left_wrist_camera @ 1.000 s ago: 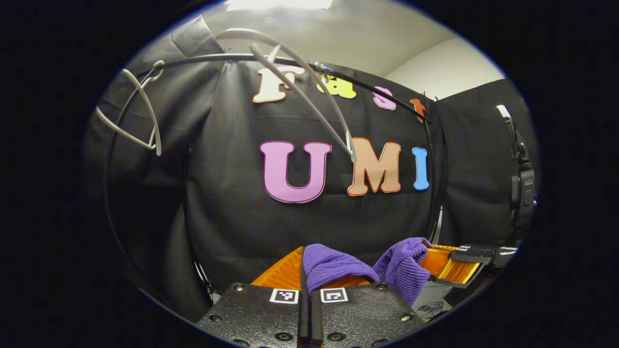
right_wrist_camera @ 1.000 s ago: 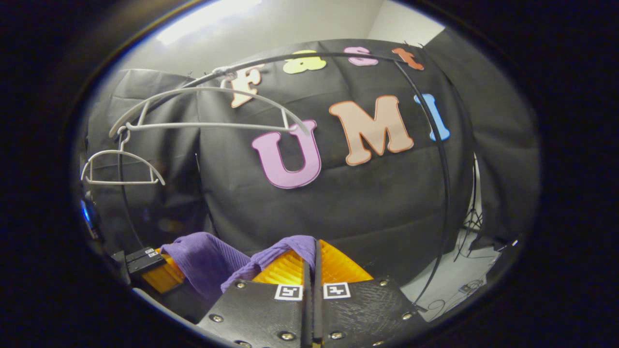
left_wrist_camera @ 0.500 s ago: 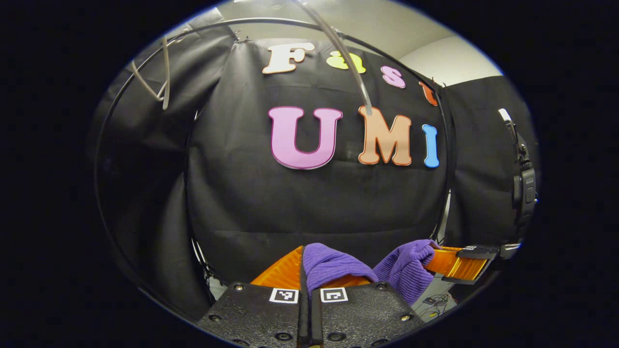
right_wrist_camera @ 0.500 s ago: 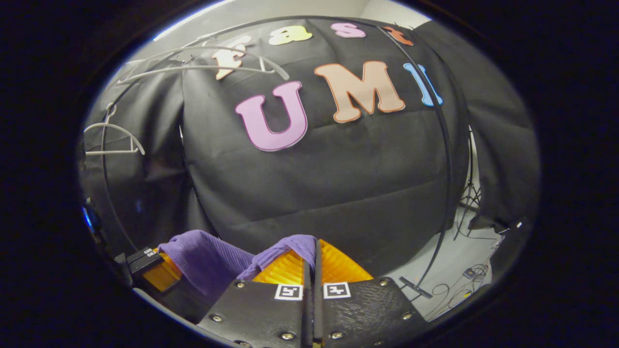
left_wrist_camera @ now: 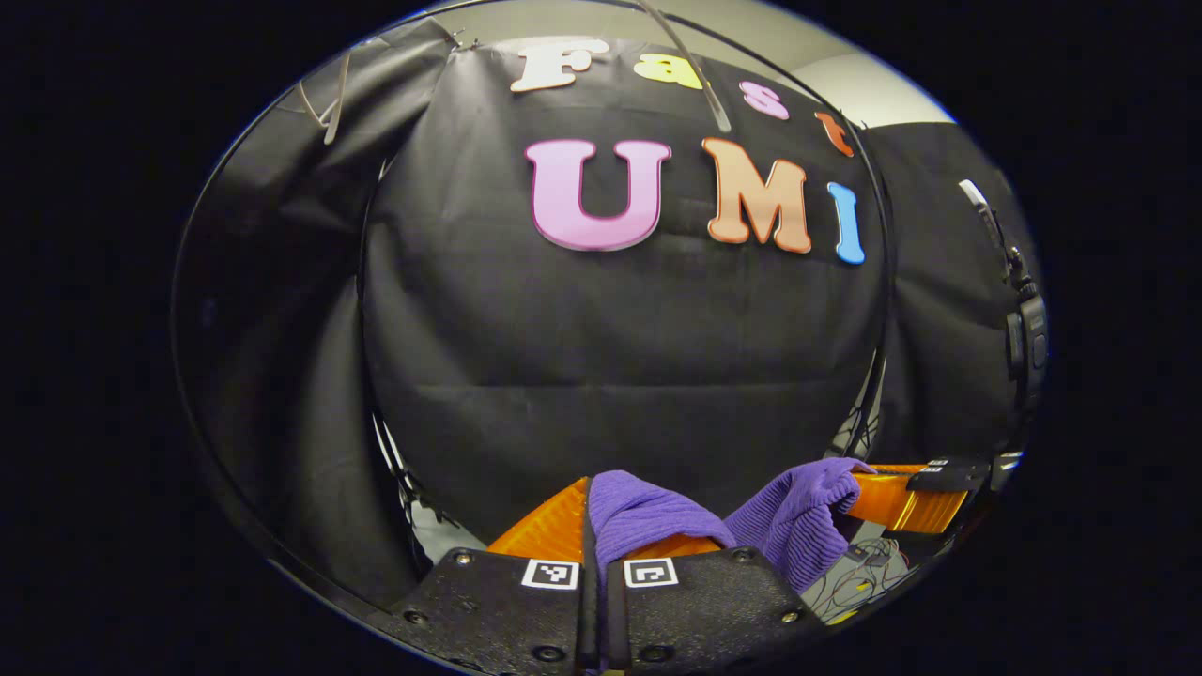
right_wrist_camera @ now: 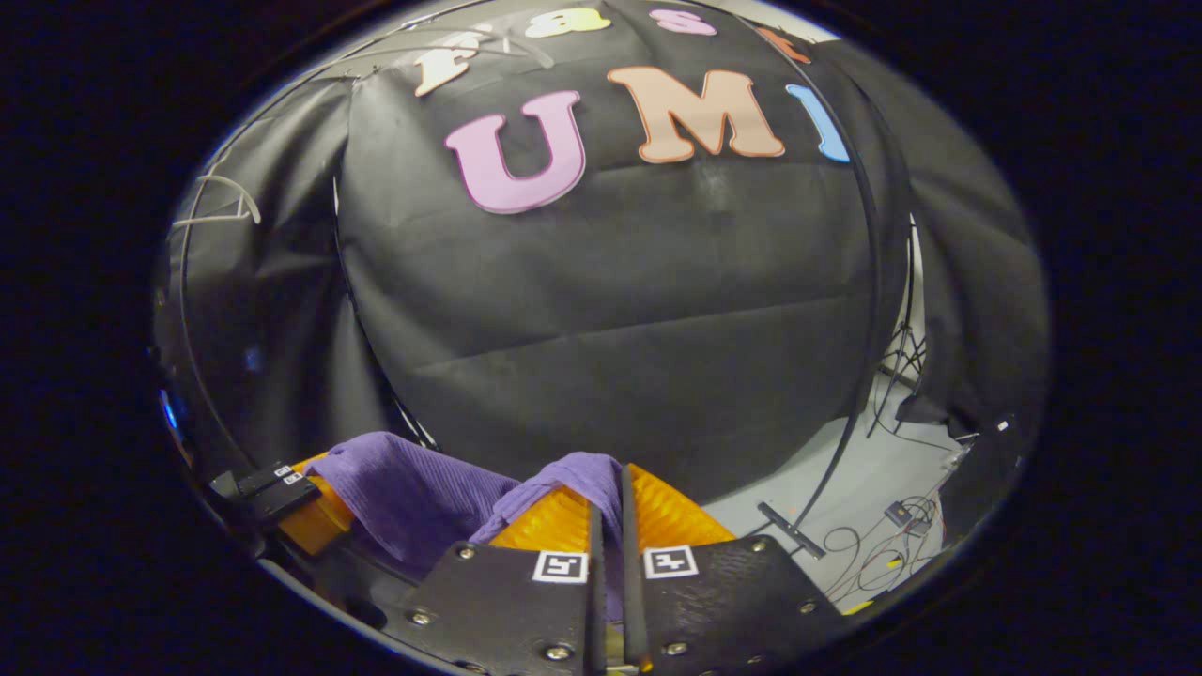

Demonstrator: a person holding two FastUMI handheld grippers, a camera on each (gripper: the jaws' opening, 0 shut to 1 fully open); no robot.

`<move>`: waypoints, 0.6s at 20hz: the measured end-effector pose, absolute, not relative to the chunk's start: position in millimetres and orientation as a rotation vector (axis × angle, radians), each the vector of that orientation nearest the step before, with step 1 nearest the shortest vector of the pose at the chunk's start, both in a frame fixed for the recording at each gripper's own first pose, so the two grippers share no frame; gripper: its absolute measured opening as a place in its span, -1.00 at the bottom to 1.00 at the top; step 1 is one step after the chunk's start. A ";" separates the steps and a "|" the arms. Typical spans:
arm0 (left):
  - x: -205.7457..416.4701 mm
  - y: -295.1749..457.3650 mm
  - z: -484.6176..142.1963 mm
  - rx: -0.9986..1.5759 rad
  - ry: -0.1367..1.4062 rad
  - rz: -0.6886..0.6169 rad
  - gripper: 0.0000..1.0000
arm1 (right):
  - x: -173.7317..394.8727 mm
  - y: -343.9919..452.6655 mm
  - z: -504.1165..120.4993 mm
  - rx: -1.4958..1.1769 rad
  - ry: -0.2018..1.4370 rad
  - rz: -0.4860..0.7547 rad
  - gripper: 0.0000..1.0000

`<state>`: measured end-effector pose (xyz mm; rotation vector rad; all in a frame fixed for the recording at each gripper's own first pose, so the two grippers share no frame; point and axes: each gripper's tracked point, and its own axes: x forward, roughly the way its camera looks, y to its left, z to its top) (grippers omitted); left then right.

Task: Grasp the clothes on the hanger with both hands and then place them into the laundry hamper below.

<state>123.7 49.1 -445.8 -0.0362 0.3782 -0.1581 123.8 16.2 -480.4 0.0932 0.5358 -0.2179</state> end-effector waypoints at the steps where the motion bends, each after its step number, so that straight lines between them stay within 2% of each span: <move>1: 122.9 49.1 -455.7 -0.034 0.406 -0.156 -0.90 | 122.9 12.9 -486.4 0.085 0.554 -0.231 -0.80; 3: 116.6 48.2 -479.8 -0.051 0.492 -0.163 -0.80 | 117.1 6.5 -498.2 0.058 0.586 -0.252 -0.55; 4: 109.3 45.8 -493.2 -0.076 0.552 -0.176 -0.70 | 116.3 6.6 -498.2 0.064 0.585 -0.246 -0.21; 5: 105.3 44.4 -512.5 -0.103 0.609 -0.178 -0.71 | 116.9 7.0 -497.0 0.075 0.582 -0.238 0.14; 6: 98.4 45.0 -531.7 -0.114 0.669 -0.174 -0.32 | 115.6 6.2 -498.8 0.073 0.585 -0.246 0.48; 7: 94.1 47.2 -547.5 -0.109 0.710 -0.164 -0.06 | 112.5 3.4 -499.7 0.062 0.593 -0.258 0.59; 8: 89.2 51.1 -559.2 -0.102 0.744 -0.155 0.10 | 110.3 1.3 -498.9 0.053 0.592 -0.261 0.77; 10: 85.2 55.3 -560.7 -0.099 0.733 -0.150 0.41 | 109.1 -4.5 -497.2 0.034 0.591 -0.274 0.99; 11: 90.1 53.8 -550.4 -0.105 0.704 -0.158 0.77 | 109.3 -6.9 -496.6 0.034 0.593 -0.280 0.99; 12: 94.3 54.4 -538.3 -0.110 0.679 -0.154 0.94 | 107.0 -7.1 -495.4 0.039 0.594 -0.279 0.99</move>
